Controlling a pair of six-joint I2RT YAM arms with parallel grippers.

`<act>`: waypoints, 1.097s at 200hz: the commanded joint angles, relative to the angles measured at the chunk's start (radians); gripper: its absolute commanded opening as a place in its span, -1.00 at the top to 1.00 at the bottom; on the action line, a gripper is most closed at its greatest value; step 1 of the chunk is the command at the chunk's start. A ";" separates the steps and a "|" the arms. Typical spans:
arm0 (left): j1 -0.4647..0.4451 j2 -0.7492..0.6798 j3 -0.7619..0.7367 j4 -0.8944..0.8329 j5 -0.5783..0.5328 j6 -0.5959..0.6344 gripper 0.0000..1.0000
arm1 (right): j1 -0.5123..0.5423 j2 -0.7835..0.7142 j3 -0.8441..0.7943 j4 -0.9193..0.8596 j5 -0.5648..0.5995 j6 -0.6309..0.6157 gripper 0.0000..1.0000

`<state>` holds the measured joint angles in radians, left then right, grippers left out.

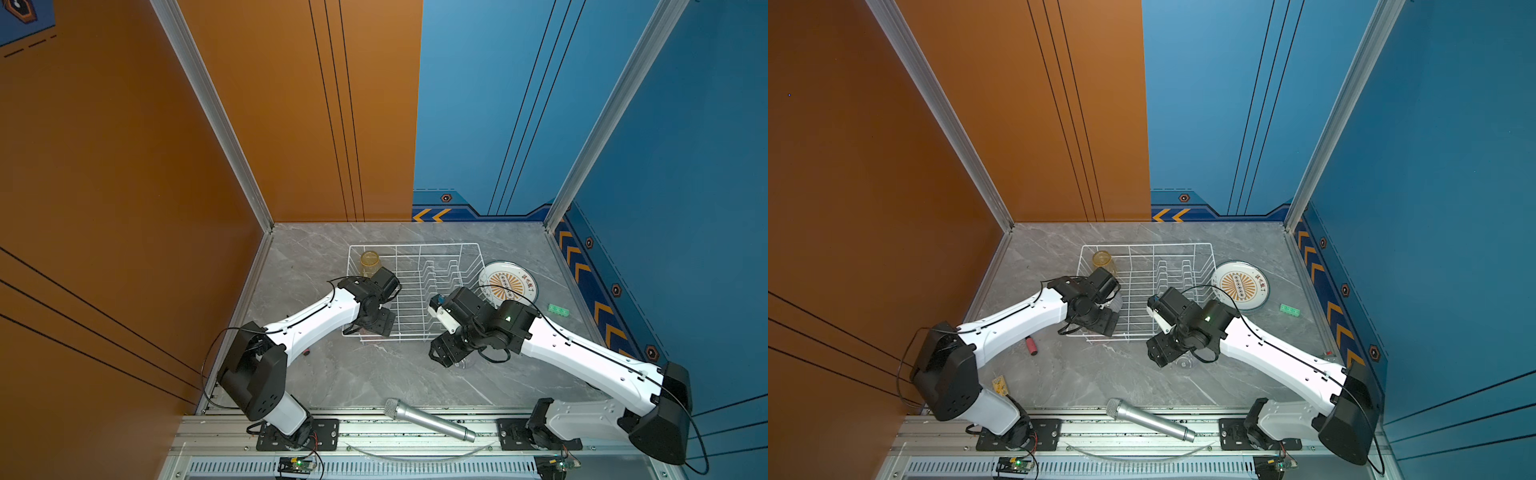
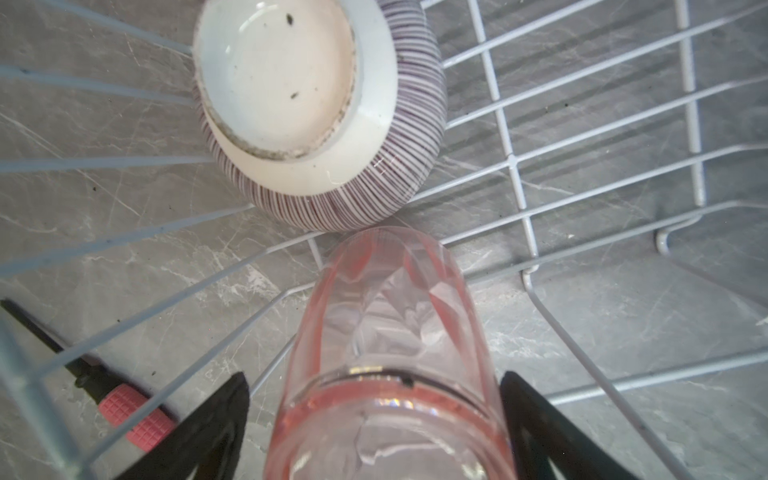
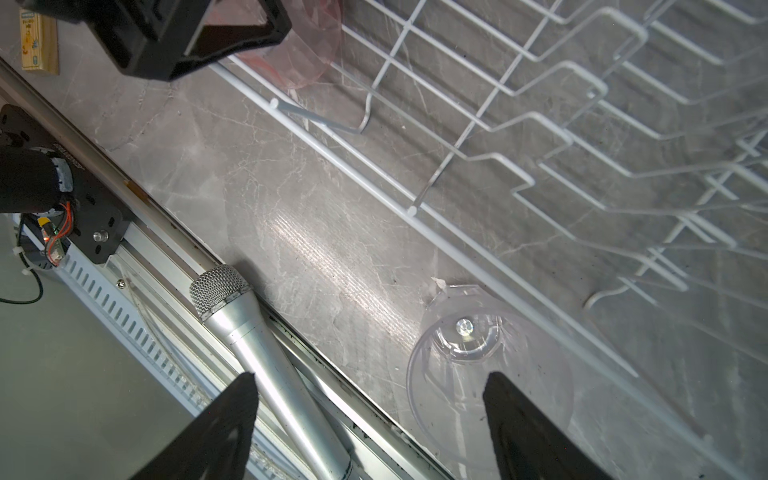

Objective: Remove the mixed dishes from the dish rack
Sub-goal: 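Open the right gripper to release the clear glass while left gripper grips the pink glass, then lift the pink glass with the left gripper toward the right gripper while right gripper approaches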

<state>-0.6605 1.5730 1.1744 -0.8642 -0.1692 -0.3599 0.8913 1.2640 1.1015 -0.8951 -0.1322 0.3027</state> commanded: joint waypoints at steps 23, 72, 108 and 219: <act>0.012 0.040 0.027 -0.019 0.055 0.010 -0.48 | -0.031 -0.025 -0.036 0.031 -0.024 -0.017 -0.68; 0.020 0.033 0.027 -0.022 0.111 0.024 0.13 | -0.049 -0.025 -0.042 0.040 -0.035 -0.020 -0.68; 0.037 -0.021 0.031 -0.022 0.145 0.035 0.23 | -0.067 -0.031 -0.043 0.076 -0.084 -0.022 -0.68; 0.158 -0.210 0.084 0.063 0.441 0.065 0.24 | -0.263 -0.156 -0.192 0.495 -0.573 0.135 -0.62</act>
<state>-0.5228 1.4017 1.2304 -0.8558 0.1364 -0.3035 0.6476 1.1233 0.9539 -0.5545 -0.5594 0.3672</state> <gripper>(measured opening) 0.722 0.816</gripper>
